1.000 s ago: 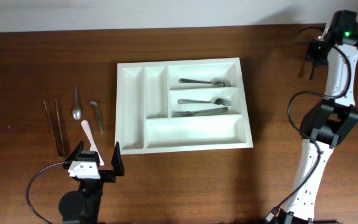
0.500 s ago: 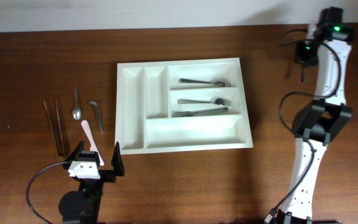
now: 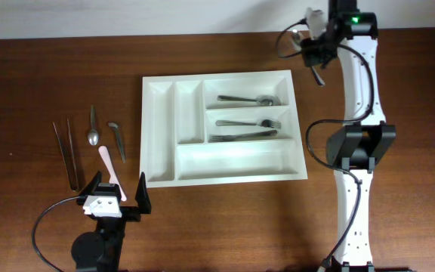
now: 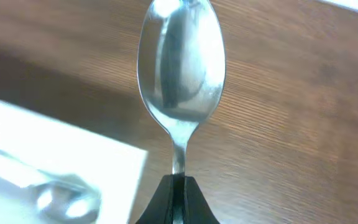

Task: Pack container
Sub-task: 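Carry the spoon with the right gripper into the tray's upper compartment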

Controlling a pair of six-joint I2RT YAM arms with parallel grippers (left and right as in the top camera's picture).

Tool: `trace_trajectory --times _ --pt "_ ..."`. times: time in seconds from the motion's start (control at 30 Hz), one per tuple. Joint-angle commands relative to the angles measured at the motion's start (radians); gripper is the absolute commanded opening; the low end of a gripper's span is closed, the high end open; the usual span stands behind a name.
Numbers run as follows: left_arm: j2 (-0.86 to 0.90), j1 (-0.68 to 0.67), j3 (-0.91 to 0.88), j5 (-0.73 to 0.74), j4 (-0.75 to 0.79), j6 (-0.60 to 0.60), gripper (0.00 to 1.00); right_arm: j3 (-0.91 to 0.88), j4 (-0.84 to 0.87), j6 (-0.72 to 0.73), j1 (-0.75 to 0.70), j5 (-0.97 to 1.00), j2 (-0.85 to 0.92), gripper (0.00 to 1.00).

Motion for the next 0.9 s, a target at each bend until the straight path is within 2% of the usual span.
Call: trace_trajectory --times 0.0,0.23,0.43,0.87 --pt "-0.008 -0.004 -0.008 -0.007 0.002 -0.003 0.99 0.024 -0.05 -0.131 0.062 -0.064 -0.077 0.04" --pt "-0.008 -0.004 -0.008 -0.007 0.002 -0.003 0.99 0.024 -0.153 -0.294 0.149 -0.178 -0.081 0.04" --pt "-0.008 -0.004 -0.008 -0.007 0.002 -0.003 0.99 0.018 -0.198 -0.45 0.21 -0.201 -0.081 0.04" --pt "-0.008 -0.004 -0.008 -0.007 0.002 -0.003 0.99 -0.092 -0.22 -0.701 0.234 -0.244 -0.08 0.04"
